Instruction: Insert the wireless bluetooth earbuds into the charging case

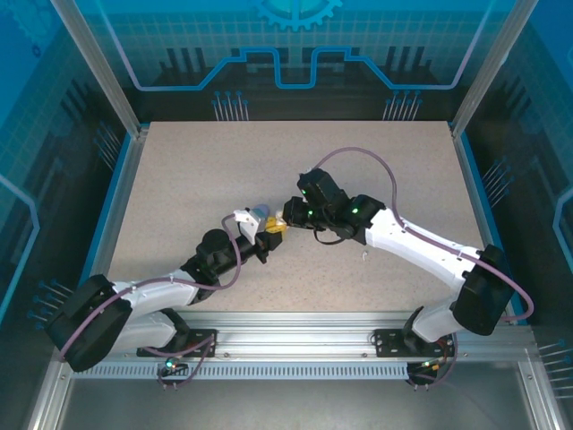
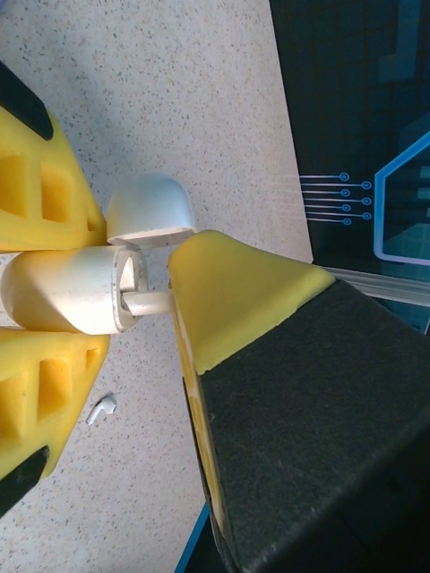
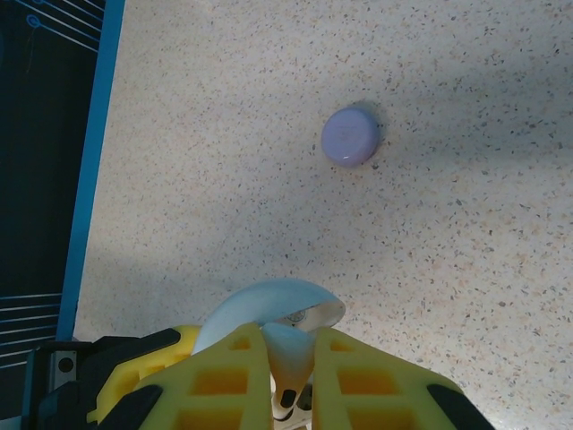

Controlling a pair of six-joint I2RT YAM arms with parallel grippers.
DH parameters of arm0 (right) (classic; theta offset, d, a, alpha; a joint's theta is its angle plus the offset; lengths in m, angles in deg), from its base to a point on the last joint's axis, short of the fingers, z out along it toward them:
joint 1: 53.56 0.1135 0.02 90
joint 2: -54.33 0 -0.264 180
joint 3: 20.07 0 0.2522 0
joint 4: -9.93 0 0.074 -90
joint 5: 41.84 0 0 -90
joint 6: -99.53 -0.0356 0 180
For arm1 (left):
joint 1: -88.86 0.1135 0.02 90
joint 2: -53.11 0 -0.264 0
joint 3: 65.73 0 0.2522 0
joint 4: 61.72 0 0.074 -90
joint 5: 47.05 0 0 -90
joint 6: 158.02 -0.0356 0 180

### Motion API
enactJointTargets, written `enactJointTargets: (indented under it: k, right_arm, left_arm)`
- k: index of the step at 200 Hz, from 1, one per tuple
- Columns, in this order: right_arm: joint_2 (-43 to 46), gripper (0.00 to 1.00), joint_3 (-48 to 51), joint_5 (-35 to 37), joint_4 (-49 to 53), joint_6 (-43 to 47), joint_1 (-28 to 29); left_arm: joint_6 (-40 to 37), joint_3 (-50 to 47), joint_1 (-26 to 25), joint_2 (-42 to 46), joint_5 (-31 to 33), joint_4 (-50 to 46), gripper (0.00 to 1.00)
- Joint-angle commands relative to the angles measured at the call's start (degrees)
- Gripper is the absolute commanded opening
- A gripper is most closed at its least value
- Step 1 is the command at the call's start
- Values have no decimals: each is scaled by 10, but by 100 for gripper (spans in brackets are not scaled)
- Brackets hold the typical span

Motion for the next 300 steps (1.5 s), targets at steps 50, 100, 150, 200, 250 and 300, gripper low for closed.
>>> enactJointTargets:
  k: [50, 100, 150, 200, 250, 300]
  right_arm:
    - [6, 13, 1, -3, 5, 13, 12]
    - [12, 13, 17, -18, -6, 70, 12]
    - [44, 13, 47, -23, -30, 97, 10]
    - [59, 13, 64, -50, -47, 130, -1]
    - [64, 13, 78, -71, -65, 153, -6]
    - [86, 13, 105, -95, -90, 183, -18]
  left_arm:
    - [-6, 4, -3, 17, 6, 37, 16]
    - [-10, 5, -3, 21, -11, 38, 17]
    - [-14, 4, -3, 33, -25, 38, 17]
    - [-15, 5, -3, 47, -45, 40, 17]
    - [-15, 6, -3, 63, -49, 38, 17]
    - [-19, 8, -3, 79, -56, 28, 17]
